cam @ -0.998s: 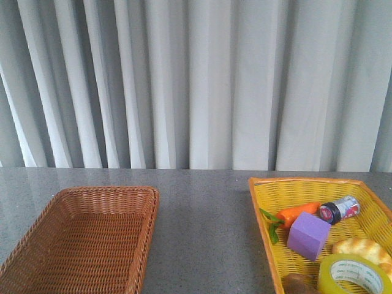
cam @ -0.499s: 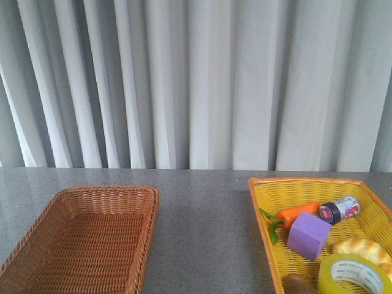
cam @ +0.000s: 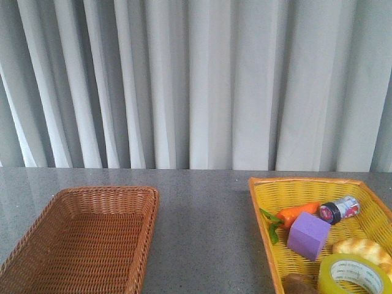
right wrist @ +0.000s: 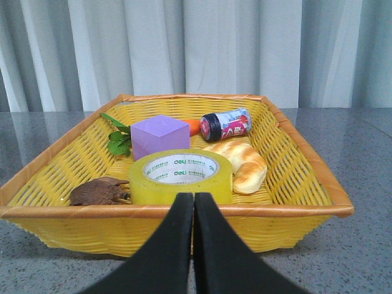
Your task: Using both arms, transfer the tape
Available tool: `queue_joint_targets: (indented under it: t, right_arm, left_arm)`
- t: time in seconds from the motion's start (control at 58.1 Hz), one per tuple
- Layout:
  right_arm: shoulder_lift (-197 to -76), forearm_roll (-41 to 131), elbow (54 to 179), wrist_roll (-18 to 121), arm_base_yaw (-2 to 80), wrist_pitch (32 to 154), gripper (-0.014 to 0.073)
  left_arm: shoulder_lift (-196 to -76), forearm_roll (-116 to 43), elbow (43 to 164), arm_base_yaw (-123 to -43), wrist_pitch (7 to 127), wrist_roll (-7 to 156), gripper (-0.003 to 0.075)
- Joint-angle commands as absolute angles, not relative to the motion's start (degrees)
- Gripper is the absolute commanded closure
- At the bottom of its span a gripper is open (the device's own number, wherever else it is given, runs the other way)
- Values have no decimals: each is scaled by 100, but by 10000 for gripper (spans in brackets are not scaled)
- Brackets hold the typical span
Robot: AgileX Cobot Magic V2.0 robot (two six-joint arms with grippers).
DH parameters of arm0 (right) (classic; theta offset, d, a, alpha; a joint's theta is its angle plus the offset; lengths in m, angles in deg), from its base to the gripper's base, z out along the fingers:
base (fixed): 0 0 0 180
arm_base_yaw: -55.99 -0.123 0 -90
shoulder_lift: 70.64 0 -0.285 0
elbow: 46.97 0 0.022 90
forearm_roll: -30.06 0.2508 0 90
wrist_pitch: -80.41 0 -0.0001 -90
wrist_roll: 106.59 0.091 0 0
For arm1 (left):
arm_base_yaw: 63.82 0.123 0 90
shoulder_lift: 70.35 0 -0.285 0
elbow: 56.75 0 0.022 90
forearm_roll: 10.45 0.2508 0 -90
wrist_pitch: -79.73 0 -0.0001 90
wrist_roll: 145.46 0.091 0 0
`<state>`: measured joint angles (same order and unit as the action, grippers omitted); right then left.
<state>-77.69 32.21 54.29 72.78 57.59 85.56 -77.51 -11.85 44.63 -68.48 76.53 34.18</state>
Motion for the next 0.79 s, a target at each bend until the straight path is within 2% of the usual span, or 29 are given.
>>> queue_joint_targets:
  t: [0.0,0.775]
  right_arm:
    - [-7729,3180,5410,7244,5788,8144,598]
    - [-7729,3195,5410,7252,5788,8123,599]
  left_arm:
    - [-7662,-1230,4507,-6847,8096,3366,727]
    - [-7662,-1230,4512,-6847,8240,3364,727]
